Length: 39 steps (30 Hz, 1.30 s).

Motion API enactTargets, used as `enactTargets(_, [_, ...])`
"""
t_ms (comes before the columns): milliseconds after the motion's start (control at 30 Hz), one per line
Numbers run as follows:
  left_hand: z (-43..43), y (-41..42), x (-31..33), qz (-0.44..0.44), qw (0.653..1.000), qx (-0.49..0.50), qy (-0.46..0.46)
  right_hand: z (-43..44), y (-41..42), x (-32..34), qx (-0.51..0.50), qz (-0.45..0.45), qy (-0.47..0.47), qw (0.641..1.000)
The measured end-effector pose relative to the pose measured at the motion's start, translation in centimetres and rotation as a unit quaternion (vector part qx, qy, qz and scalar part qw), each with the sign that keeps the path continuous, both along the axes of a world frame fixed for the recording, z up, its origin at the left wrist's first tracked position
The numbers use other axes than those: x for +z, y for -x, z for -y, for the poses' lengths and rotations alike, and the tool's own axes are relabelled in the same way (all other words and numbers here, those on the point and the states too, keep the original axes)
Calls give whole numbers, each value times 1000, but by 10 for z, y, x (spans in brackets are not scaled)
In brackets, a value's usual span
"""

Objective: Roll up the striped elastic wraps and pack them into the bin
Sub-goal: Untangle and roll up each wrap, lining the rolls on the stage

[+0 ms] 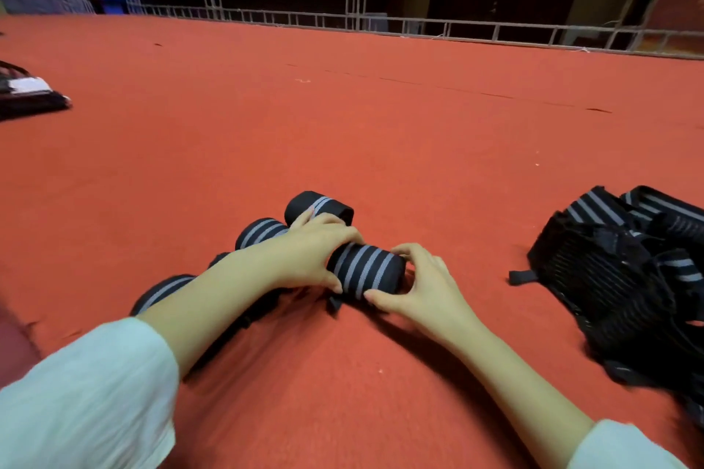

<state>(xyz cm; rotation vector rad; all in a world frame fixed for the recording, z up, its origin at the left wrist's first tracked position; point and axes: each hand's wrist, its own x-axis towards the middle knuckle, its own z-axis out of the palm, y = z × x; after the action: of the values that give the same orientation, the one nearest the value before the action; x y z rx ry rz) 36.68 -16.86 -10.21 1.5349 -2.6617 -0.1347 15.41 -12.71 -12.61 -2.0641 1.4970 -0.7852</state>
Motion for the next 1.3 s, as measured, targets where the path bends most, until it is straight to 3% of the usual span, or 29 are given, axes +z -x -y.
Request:
enactTargets(200, [21,10,17,42,999,12,0,31,-7,-6,-31,33,16,999])
enactTargets(767, [37,2,6,-34,999,14,6,49,-17,-12,-33,38,27,998])
enactTargets(967, [25,6,26,-55,998,30,-20,45,-9,9,-31,-40,-12,999])
enactTargets(1100, [9,24,46,-73,997,23,-12,20,21,37,-40,-54,16,998])
enactTargets(1300, [-40,111,66,-9,999,-33,33,-58,123,72,-70,-122,51,989])
